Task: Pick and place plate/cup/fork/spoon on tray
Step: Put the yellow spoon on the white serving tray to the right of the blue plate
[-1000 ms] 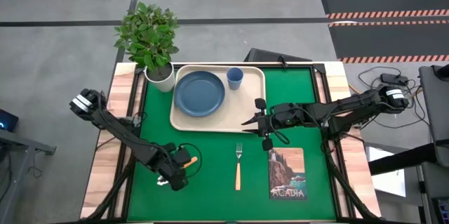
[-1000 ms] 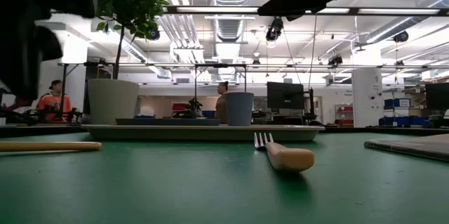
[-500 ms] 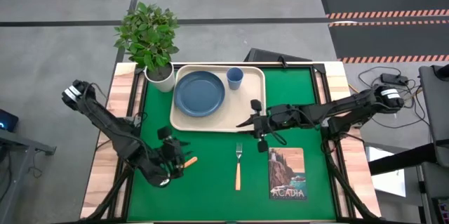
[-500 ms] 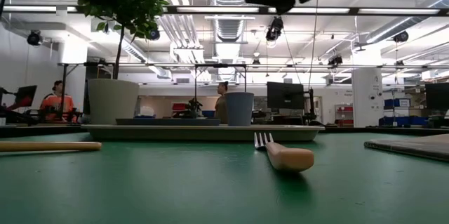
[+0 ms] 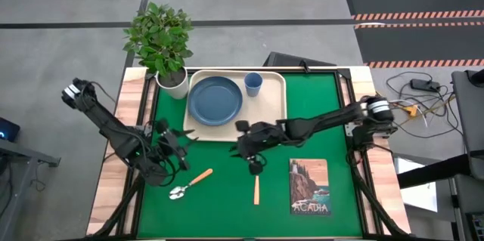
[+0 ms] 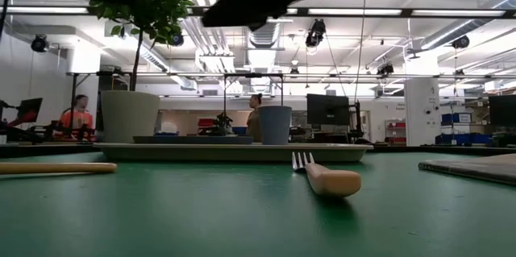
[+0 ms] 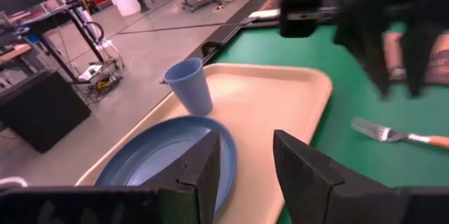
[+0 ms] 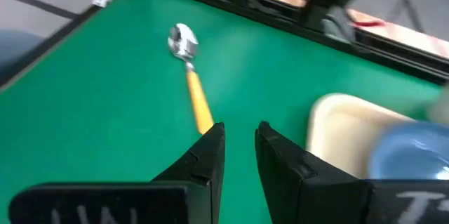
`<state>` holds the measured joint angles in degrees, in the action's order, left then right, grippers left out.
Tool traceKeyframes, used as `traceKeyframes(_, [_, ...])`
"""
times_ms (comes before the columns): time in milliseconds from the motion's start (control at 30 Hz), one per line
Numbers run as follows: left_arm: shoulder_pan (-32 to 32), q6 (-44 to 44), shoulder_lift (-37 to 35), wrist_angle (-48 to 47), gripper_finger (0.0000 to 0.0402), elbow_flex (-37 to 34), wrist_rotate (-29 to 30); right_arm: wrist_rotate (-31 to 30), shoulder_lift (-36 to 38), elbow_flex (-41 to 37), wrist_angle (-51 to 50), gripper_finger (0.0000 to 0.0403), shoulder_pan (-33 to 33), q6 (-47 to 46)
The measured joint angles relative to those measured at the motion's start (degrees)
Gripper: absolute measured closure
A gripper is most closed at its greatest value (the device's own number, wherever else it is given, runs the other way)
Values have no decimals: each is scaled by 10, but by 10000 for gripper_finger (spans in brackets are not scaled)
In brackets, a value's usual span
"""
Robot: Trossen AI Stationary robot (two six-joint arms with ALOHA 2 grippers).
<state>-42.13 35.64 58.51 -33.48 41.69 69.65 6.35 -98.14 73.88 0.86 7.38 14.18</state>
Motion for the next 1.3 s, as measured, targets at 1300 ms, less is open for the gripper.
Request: traceKeyframes(1300, [0, 86, -111, 15, 288, -106, -10, 77, -365, 415, -131, 344, 51, 19])
